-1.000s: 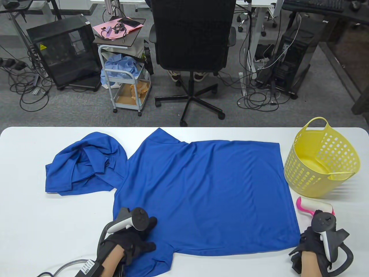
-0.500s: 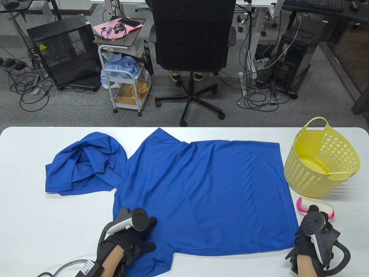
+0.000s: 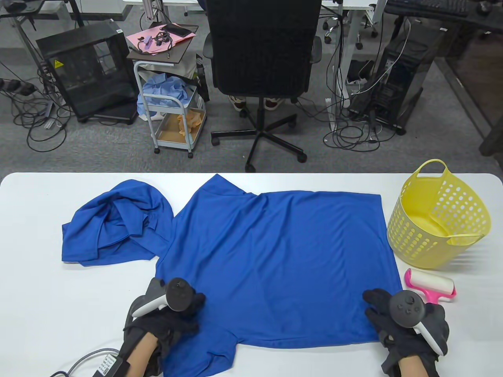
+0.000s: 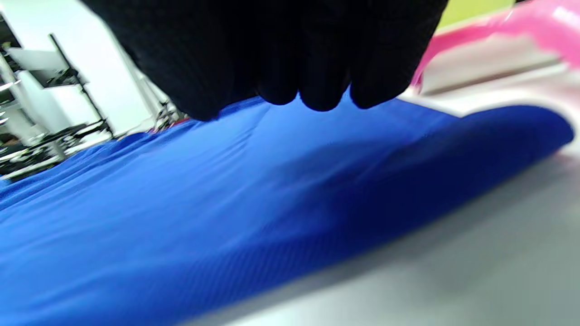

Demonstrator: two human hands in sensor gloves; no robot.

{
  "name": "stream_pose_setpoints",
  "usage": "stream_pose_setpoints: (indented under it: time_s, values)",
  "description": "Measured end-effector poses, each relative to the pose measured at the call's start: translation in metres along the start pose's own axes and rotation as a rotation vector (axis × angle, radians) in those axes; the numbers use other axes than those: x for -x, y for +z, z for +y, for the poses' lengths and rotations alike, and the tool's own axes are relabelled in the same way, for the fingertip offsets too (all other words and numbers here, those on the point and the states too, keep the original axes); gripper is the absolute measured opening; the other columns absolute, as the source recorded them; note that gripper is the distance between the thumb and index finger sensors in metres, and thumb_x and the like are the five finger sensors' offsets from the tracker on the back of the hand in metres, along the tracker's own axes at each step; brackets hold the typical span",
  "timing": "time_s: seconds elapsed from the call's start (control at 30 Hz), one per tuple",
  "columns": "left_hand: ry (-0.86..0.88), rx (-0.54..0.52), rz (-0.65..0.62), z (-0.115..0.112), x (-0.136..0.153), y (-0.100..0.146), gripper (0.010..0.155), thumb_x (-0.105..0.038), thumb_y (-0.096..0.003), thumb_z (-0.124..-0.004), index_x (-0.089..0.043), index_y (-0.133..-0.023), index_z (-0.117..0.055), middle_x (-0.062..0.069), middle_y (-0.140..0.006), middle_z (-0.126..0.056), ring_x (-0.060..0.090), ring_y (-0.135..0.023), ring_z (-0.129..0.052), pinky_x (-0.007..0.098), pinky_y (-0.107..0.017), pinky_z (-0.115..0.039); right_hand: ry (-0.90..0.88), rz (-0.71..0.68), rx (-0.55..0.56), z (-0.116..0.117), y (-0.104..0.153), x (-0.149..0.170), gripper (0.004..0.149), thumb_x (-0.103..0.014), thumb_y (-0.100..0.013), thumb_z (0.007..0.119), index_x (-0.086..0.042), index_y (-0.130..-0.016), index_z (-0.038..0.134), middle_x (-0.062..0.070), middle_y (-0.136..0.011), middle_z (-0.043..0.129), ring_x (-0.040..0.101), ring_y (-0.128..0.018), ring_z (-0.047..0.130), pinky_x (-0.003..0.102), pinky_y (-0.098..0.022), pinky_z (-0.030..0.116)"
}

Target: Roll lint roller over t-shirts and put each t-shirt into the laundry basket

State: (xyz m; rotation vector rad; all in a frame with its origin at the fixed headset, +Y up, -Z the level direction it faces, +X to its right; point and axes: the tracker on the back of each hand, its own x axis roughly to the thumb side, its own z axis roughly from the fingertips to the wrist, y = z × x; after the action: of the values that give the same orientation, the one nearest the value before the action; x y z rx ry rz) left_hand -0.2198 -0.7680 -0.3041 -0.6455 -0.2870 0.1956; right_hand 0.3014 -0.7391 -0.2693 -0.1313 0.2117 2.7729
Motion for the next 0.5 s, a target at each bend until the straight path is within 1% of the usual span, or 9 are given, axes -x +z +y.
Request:
stream_pose_setpoints:
  time_s: [0.03, 0.1, 0.2, 0.27, 0.3, 0.37, 0.4, 0.5]
  values:
    - [-0.026, -0.022, -0.003, 0.003, 0.004, 0.006, 0.066, -0.041, -0.0564, -0.073, -0.036, -0.112, -0.037, -0.004, -0.121, -0.031, 0.030, -0.115, -0.029, 0.059, -0.078, -0.032, 0.009, -0.031, -0.075, 0.004, -0.002, 0.000, 0.046, -0.037, -0.050, 0.082, -0.037, -0.094, 0.071, -0.006, -0.110, 0.070, 0.022, -0.097, 0.074, 0.042, -0.069, 0.072]
    - [-0.053, -0.047, -0.016, 0.005, 0.010, 0.013, 0.063, -0.040, -0.0553, -0.076, -0.035, -0.111, -0.046, -0.003, -0.120, -0.040, 0.028, -0.115, -0.039, 0.054, -0.079, -0.039, -0.011, -0.030, -0.157, 0.011, -0.005, -0.001, 0.049, -0.036, -0.050, 0.083, -0.036, -0.097, 0.068, -0.006, -0.113, 0.064, 0.024, -0.101, 0.065, 0.046, -0.072, 0.064]
    - [-0.026, -0.081, -0.049, 0.005, 0.018, 0.021, 0.061, -0.041, -0.0535, -0.079, -0.035, -0.109, -0.055, -0.003, -0.119, -0.047, 0.029, -0.114, -0.046, 0.053, -0.079, -0.042, 0.048, -0.016, -0.229, 0.020, -0.009, 0.000, 0.061, -0.040, -0.048, 0.085, -0.036, -0.102, 0.058, -0.006, -0.117, 0.052, 0.025, -0.105, 0.055, 0.048, -0.075, 0.055]
    - [-0.014, -0.056, -0.043, 0.000, 0.020, 0.020, 0.067, -0.046, -0.0508, -0.082, -0.034, -0.110, -0.053, -0.002, -0.120, -0.045, 0.030, -0.115, -0.044, 0.054, -0.079, -0.042, 0.085, -0.003, -0.282, 0.025, -0.011, 0.002, 0.067, -0.043, -0.046, 0.086, -0.036, -0.104, 0.053, -0.005, -0.119, 0.046, 0.024, -0.106, 0.049, 0.048, -0.076, 0.051]
    - [-0.026, -0.039, -0.031, -0.004, 0.021, 0.019, 0.070, -0.047, -0.0500, -0.082, -0.033, -0.111, -0.051, -0.001, -0.120, -0.044, 0.031, -0.115, -0.043, 0.057, -0.079, -0.043, 0.085, -0.001, -0.307, 0.028, -0.011, 0.002, 0.069, -0.043, -0.045, 0.086, -0.036, -0.104, 0.051, -0.007, -0.119, 0.043, 0.023, -0.107, 0.045, 0.048, -0.077, 0.047]
    - [-0.076, -0.017, -0.018, -0.011, 0.019, 0.016, 0.075, -0.049, -0.0482, -0.084, -0.034, -0.111, -0.045, -0.003, -0.120, -0.035, 0.030, -0.115, -0.034, 0.063, -0.077, -0.046, 0.109, 0.008, -0.305, 0.031, -0.011, 0.000, 0.069, -0.044, -0.045, 0.086, -0.036, -0.104, 0.052, -0.008, -0.119, 0.040, 0.022, -0.107, 0.041, 0.048, -0.077, 0.044]
    - [-0.100, -0.025, -0.019, -0.013, 0.018, 0.016, 0.078, -0.051, -0.0475, -0.084, -0.035, -0.111, -0.042, -0.004, -0.119, -0.032, 0.030, -0.115, -0.032, 0.064, -0.077, -0.046, 0.121, 0.009, -0.306, 0.031, -0.011, -0.001, 0.068, -0.044, -0.045, 0.085, -0.036, -0.104, 0.053, -0.008, -0.119, 0.039, 0.022, -0.107, 0.041, 0.048, -0.077, 0.044]
    - [-0.146, -0.064, -0.013, -0.015, 0.017, 0.014, 0.076, -0.051, -0.0469, -0.082, -0.036, -0.108, -0.040, -0.004, -0.118, -0.033, 0.029, -0.113, -0.034, 0.062, -0.077, -0.048, 0.103, 0.020, -0.308, 0.031, -0.012, 0.000, 0.066, -0.044, -0.044, 0.085, -0.037, -0.103, 0.055, -0.009, -0.118, 0.040, 0.021, -0.107, 0.041, 0.047, -0.077, 0.044]
